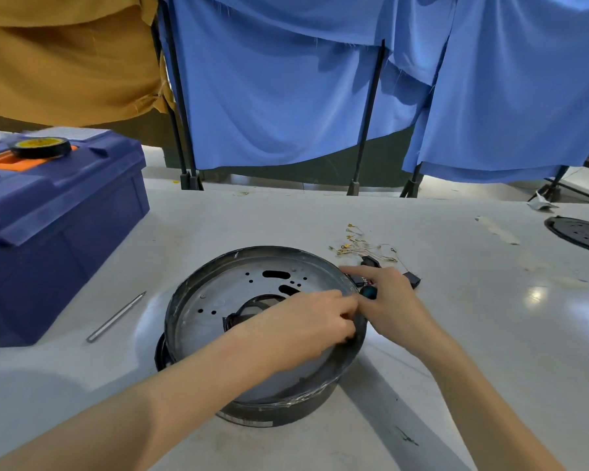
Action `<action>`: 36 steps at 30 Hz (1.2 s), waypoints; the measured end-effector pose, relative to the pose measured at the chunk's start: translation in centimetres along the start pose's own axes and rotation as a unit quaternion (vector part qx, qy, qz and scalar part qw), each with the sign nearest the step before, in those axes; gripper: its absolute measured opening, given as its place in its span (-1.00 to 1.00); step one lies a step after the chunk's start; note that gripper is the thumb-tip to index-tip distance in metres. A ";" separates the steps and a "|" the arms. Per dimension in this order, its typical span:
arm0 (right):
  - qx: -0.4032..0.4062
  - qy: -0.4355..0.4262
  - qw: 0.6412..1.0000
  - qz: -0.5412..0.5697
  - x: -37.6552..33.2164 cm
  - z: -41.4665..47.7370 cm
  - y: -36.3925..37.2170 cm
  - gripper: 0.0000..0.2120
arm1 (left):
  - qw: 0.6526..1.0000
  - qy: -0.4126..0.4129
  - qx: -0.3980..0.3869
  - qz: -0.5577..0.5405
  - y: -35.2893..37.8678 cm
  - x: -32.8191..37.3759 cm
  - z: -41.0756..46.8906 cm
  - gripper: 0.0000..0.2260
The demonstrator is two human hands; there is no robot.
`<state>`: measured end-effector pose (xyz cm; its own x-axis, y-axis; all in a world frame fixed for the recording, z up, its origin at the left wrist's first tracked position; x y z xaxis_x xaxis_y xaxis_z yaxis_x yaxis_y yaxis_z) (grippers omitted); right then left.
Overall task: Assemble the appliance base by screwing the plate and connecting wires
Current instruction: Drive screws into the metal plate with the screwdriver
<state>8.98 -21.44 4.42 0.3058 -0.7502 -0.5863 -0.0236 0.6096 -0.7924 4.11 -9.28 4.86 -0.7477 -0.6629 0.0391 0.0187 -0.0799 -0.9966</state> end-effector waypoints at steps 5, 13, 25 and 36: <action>-0.014 0.036 0.998 0.050 0.8 0.3 0.5 -0.53 | 0.970 0.111 0.017 0.217 -0.4 1.6 -1.2 -0.83; -0.032 0.060 0.991 0.113 1.6 0.6 0.6 -0.58 | 0.923 0.189 0.029 0.333 -0.3 1.7 -1.4 -0.94; -0.009 0.058 0.989 0.132 1.7 0.6 1.0 -0.60 | 0.928 0.187 0.030 0.322 0.4 1.4 -0.7 -0.89; -0.007 0.070 0.987 0.144 1.8 0.7 1.2 -0.58 | 0.949 0.121 0.042 0.288 -0.8 1.6 -1.1 -0.84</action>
<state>10.13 -21.87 2.54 0.1504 -0.5752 -0.8041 -0.1033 0.7997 -0.5914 2.15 -9.47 5.67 -0.7281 -0.4252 -0.5376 0.5151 0.1780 -0.8384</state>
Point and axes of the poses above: each hand's wrist, its own z-axis towards the middle knuckle, its own y-axis out of the palm, x = y × z, the point moved 4 cm from there along z, towards the middle knuckle, and after that the axes turned 10 degrees about -z, right-handed, at the moved point
